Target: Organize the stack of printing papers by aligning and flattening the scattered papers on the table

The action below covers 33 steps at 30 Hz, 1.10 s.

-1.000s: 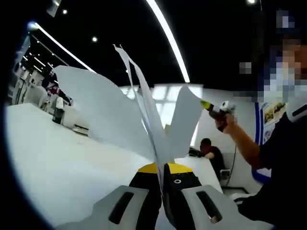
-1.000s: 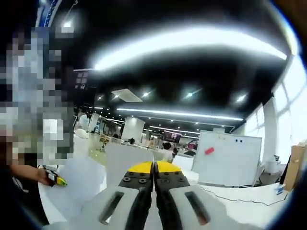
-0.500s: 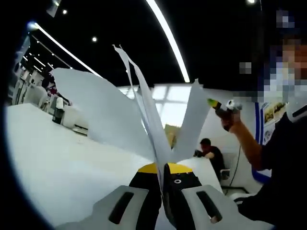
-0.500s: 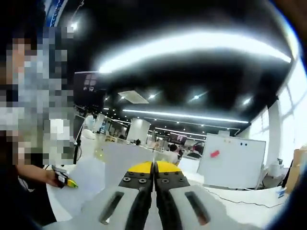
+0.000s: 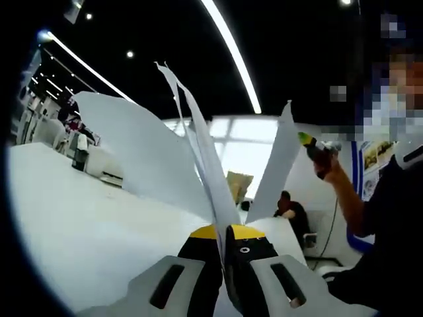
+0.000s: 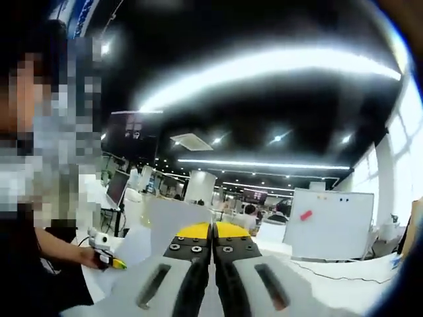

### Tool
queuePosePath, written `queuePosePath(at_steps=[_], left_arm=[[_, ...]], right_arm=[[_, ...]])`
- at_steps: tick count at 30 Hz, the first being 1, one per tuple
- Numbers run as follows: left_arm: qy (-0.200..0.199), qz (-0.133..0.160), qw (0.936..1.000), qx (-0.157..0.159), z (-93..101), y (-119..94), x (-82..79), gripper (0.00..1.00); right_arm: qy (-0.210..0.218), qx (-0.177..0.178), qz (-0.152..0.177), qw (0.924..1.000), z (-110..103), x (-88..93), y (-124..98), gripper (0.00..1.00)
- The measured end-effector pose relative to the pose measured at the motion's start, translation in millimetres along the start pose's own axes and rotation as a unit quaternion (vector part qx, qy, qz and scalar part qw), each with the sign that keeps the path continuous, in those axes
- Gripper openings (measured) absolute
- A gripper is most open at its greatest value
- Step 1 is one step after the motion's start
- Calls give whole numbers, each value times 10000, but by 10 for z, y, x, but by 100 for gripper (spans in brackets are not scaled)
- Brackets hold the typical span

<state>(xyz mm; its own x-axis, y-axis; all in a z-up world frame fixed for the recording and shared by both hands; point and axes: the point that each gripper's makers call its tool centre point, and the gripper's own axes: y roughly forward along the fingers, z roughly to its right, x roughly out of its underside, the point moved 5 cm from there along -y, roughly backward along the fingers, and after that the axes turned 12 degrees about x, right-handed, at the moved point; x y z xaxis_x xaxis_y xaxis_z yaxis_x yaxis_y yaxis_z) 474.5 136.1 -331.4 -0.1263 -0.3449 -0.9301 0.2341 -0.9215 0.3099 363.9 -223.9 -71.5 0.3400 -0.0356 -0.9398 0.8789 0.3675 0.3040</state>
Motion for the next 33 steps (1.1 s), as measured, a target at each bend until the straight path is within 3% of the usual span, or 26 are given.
queuePosePath(at_steps=[5,10,19,25,33], left_arm=[[0,0,10000,-3,-1,-2,0,7],[1,-1,10000,-2,0,-3,0,7],[3,-25,10000,4,0,-3,3,7],[9,-29,10000,3,2,0,2,7],[16,-34,10000,3,7,4,5,7]], right_arm=[[133,65,55,9999,13,-19,-83,0],[199,-209,29,9996,-119,6,-149,0],[848,-620,-166,9943,-273,36,-184,0],[1117,-889,-382,9890,-399,163,-48,0],[1303,-1078,-740,9828,-533,458,317,0]])
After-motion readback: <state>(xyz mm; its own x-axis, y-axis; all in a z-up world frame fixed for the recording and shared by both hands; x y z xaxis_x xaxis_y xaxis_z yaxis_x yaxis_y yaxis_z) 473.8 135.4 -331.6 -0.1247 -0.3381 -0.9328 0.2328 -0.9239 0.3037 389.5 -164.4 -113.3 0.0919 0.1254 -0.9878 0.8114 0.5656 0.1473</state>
